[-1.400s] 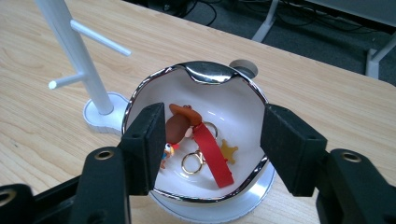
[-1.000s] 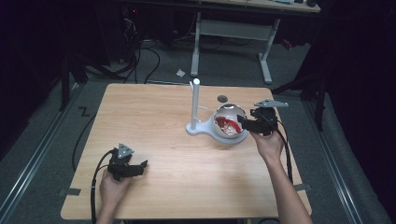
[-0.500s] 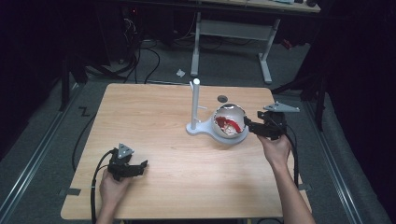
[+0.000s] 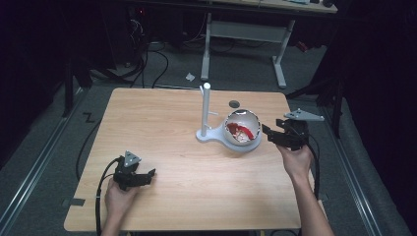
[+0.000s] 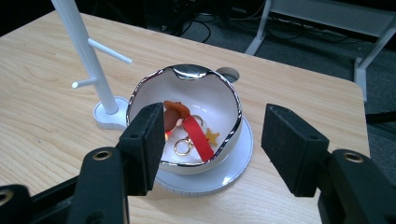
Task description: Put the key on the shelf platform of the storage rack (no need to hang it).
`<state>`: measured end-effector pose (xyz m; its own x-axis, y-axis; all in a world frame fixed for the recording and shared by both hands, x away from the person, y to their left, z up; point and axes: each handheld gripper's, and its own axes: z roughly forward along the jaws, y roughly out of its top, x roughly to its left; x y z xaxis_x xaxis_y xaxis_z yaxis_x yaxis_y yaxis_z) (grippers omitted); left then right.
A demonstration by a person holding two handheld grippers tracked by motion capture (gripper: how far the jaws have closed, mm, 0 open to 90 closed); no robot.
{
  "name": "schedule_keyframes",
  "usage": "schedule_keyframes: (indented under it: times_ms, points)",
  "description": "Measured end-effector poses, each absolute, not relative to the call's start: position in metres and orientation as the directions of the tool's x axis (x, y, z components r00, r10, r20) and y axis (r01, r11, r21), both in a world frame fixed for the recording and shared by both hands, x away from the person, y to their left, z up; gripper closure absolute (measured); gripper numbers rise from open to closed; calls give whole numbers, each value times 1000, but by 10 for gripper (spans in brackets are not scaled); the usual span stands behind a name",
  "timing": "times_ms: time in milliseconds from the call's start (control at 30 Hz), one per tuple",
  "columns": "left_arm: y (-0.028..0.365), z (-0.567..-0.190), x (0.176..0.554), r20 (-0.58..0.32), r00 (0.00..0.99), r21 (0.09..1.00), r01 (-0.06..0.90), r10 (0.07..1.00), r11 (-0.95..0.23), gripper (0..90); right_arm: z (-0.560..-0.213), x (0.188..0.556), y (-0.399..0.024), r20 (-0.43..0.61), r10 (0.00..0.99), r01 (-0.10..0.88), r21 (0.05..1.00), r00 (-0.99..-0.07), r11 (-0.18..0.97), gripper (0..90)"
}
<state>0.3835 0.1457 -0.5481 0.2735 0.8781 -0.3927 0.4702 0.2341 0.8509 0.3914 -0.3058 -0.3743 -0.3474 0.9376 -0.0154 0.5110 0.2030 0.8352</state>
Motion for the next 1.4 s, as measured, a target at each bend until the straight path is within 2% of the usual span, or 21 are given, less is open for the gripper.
schedule_keyframes:
  times_ms: [300, 1000, 1400]
  points:
    - [146, -548, 383, -393, 275, 851, 471, 878, 234, 202, -381, 382, -314, 2, 940, 525, 830, -342, 189, 414]
    - [146, -548, 383, -392, 274, 851, 470, 878, 233, 202, -386, 351, -332, 31, 946, 487, 862, -323, 138, 426]
    - [146, -548, 383, -391, 274, 852, 470, 879, 233, 202, -392, 336, -328, 43, 938, 471, 872, -343, 133, 430]
